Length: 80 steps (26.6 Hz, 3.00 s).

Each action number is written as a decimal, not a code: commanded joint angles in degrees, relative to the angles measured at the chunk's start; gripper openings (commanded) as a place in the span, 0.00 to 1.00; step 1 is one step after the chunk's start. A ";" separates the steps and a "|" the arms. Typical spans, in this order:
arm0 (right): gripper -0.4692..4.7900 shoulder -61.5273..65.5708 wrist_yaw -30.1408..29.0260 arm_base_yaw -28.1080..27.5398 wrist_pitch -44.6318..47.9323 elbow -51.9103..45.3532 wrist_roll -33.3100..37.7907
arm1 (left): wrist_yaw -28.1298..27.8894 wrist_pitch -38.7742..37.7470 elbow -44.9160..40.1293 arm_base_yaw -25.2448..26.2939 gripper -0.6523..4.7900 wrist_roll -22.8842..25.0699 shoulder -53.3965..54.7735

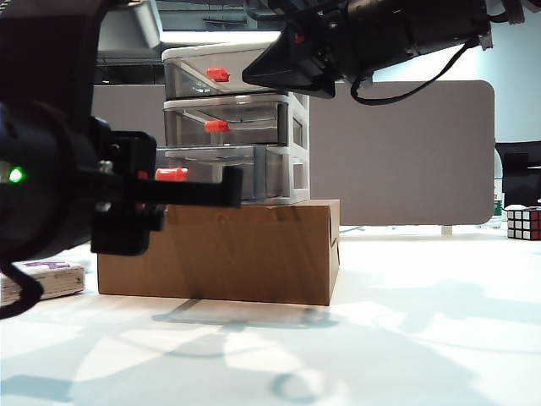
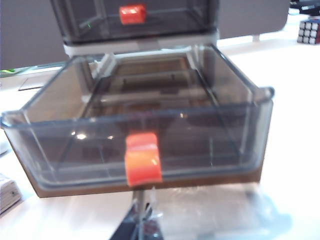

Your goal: Open the third layer of the drawer on the table, pick up a pack of napkins on the table and put it in, and finally close the drawer.

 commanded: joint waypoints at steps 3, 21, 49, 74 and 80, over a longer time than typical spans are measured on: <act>0.08 -0.11 0.44 0.02 0.28 0.35 -0.22 | -4.83 1.14 -0.63 -3.50 0.58 0.02 -2.60; 0.08 -0.13 -3.48 0.02 -3.69 0.33 -0.13 | -8.52 -8.37 -3.43 -1.40 0.51 38.10 -58.80; 0.08 -0.13 -4.72 0.02 -4.50 0.35 0.42 | 85.72 -76.72 6.78 81.37 0.45 -8.66 -68.76; 0.08 -0.13 -4.87 0.02 -5.84 0.28 0.46 | 103.73 -66.05 7.23 88.76 0.92 26.12 -30.58; 0.08 -0.13 -4.87 0.02 -5.88 0.26 0.46 | 99.67 -66.07 10.03 85.26 0.92 32.92 -23.89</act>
